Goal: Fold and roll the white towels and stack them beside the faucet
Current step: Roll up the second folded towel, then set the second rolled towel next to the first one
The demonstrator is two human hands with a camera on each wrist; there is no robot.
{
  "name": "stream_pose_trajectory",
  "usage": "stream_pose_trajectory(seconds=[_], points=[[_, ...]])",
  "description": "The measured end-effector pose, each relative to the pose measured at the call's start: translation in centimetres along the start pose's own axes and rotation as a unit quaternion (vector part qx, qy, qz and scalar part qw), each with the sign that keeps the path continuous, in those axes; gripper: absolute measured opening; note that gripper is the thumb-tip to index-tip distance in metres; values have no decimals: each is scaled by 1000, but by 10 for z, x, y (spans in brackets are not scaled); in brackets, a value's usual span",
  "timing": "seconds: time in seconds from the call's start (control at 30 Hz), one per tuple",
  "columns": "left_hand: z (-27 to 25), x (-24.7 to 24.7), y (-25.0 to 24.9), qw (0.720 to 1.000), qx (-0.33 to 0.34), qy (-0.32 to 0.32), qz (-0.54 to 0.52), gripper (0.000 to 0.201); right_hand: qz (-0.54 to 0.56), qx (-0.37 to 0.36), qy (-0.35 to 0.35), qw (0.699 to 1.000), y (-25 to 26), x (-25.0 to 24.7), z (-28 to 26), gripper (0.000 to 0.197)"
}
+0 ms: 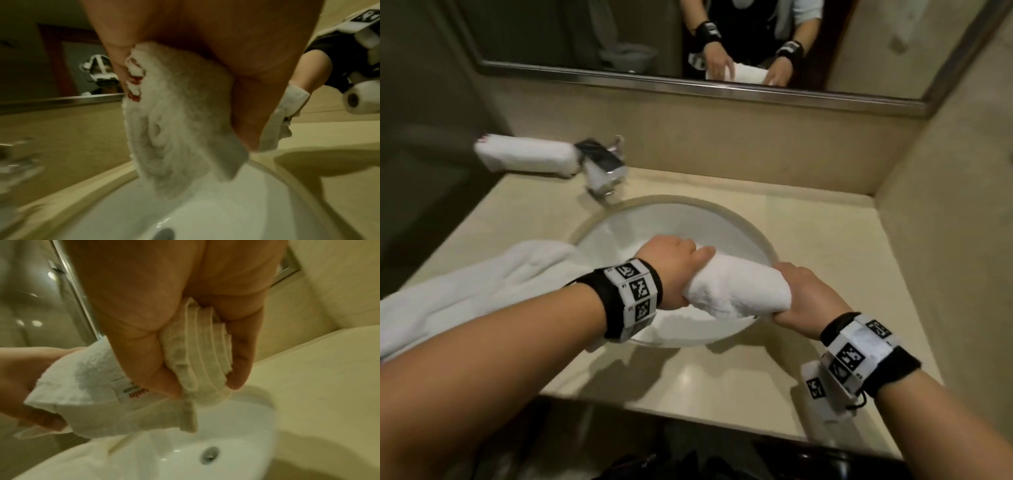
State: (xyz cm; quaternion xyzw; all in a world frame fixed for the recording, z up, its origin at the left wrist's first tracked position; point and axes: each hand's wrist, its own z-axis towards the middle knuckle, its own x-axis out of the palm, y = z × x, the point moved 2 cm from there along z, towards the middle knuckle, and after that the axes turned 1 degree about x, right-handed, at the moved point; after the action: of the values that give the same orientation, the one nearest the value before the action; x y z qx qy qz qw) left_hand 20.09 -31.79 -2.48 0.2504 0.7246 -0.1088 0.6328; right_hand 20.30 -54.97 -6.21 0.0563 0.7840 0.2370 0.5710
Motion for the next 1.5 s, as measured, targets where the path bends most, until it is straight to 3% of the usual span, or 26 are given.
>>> stream_pose_trajectory(seconds=[0.13, 0.33, 0.5, 0.77, 1.0, 1.13, 1.3, 1.43, 1.5], points=[[-40, -22, 71, 998, -60, -14, 33, 78, 33, -58, -1, 998, 82, 1, 37, 55], [-93, -25, 222, 988, -143, -23, 43, 72, 42, -130, -12, 991, 225, 28, 135, 53], [-111, 26, 336, 979, -205, -11, 22, 60, 3, -128, 2, 992, 319, 67, 221, 60], [-58, 99, 444, 965, -260, 20, -30, 67, -35, -53, 21, 998, 379, 104, 337, 60], [-13, 146, 478, 963, -265, 28, -47, 69, -66, -13, 1, 998, 380, 129, 394, 68], [-14, 155, 475, 963, -262, 22, -55, 70, -82, -15, -18, 996, 379, 136, 390, 73], [-31, 139, 469, 963, -257, 56, -57, 80, -92, -19, 19, 995, 387, 116, 373, 83], [-67, 117, 444, 950, -276, 5, -145, 84, -104, -107, -36, 988, 392, 87, 329, 74], [-93, 110, 420, 939, -283, -9, -195, 80, -114, -184, -14, 976, 392, 84, 294, 70]])
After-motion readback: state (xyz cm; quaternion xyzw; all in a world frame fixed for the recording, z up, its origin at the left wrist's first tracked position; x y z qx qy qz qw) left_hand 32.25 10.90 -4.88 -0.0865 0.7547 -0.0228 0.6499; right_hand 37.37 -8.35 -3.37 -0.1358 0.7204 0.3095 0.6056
